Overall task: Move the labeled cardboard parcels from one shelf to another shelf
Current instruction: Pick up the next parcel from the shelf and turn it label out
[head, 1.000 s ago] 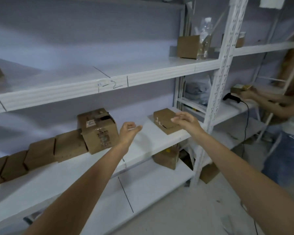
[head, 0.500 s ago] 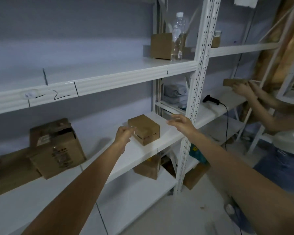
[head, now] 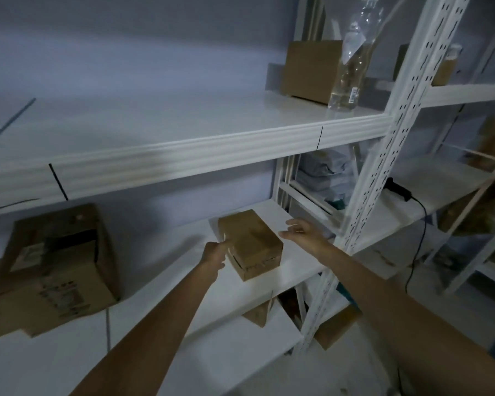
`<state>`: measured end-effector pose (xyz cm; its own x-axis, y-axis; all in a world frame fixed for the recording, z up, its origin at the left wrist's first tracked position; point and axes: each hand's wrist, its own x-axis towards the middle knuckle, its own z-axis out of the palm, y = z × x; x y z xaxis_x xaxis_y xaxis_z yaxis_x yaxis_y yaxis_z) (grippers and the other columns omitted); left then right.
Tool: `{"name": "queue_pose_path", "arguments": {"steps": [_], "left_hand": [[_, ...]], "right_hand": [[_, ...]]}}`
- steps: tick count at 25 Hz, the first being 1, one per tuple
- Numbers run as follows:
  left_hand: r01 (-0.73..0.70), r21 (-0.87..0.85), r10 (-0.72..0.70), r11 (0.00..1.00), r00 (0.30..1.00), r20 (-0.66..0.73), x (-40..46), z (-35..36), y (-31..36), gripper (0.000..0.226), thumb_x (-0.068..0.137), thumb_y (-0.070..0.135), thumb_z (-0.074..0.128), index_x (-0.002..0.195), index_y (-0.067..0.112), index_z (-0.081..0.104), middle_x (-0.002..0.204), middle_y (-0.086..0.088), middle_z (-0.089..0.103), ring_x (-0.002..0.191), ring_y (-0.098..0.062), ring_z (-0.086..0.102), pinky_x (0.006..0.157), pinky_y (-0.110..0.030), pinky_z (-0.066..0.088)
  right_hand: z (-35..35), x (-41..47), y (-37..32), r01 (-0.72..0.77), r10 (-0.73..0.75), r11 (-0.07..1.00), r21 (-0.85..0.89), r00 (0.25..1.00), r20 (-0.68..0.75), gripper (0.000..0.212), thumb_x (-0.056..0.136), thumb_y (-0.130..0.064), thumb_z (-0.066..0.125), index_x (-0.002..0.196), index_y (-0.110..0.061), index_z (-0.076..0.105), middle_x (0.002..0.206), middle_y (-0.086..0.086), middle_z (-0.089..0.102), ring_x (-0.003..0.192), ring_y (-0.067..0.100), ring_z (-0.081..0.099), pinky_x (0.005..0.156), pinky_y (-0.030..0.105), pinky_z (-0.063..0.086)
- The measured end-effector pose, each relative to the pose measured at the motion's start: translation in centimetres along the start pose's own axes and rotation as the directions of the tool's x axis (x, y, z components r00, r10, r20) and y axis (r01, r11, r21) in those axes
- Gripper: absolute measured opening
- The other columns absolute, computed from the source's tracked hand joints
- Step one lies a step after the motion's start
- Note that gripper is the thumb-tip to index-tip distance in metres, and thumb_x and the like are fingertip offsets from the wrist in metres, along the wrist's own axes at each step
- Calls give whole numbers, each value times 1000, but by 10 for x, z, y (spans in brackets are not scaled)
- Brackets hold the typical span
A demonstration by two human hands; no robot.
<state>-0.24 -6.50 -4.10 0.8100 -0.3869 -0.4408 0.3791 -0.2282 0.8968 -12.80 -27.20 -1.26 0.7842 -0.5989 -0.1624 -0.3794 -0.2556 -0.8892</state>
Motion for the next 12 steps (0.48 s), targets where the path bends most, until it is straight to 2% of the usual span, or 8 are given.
{"name": "queue_pose_path", "arguments": {"steps": [1,2,4,6,8,10,12], "left_hand": [[27,10,-27,1000,999,-18,8,-1,-1,32,90,32,65,105,4,55,101,-9,52,92,-24,53,84,-35,44],[47,18,-46,999,998,-34,15,-2,-3,37,91,33,64,112,4,55,107,-11,53,98,-26,54,88,-36,45],[80,-7,-81,997,995,-50,25,2,-7,60,91,35,65,138,3,46,131,-16,51,121,-31,52,100,-40,44],[136,-64,-140,989,988,-64,31,11,-10,72,89,38,67,147,6,38,146,-15,44,133,-33,47,104,-41,43],[193,-76,-200,978,976,-89,39,23,-19,75,88,42,67,146,7,37,142,-15,44,126,-32,49,101,-41,44],[213,-62,-220,975,965,-143,44,37,-26,74,87,45,66,144,6,39,128,-13,47,111,-29,49,93,-39,44],[214,-62,-222,975,954,-202,51,51,-32,74,88,46,64,145,6,38,124,-12,46,112,-28,48,95,-39,43]], "right_hand": [[0,12,3,-13,13,1000,-8,1000,17,45,81,-36,78,121,-23,60,124,5,59,117,22,57,88,26,40],[1,24,7,-25,26,999,-27,999,41,49,82,-37,77,125,-23,59,127,5,58,115,21,56,88,26,39],[3,48,16,-19,26,996,-83,996,82,57,83,-39,76,133,-20,55,133,6,56,113,19,54,88,27,39],[3,72,23,-9,28,989,-151,991,129,62,85,-39,73,138,-18,50,141,8,53,122,24,54,90,28,41],[3,93,32,-25,64,980,-197,979,195,67,87,-41,71,144,-17,44,146,10,49,130,28,51,99,34,44],[5,111,40,-42,108,973,-227,953,284,76,88,-46,67,151,-16,35,151,12,45,136,31,47,107,39,41],[8,125,49,-56,149,966,-253,919,364,82,90,-51,62,155,-14,28,155,12,40,140,31,43,112,40,37]]}}
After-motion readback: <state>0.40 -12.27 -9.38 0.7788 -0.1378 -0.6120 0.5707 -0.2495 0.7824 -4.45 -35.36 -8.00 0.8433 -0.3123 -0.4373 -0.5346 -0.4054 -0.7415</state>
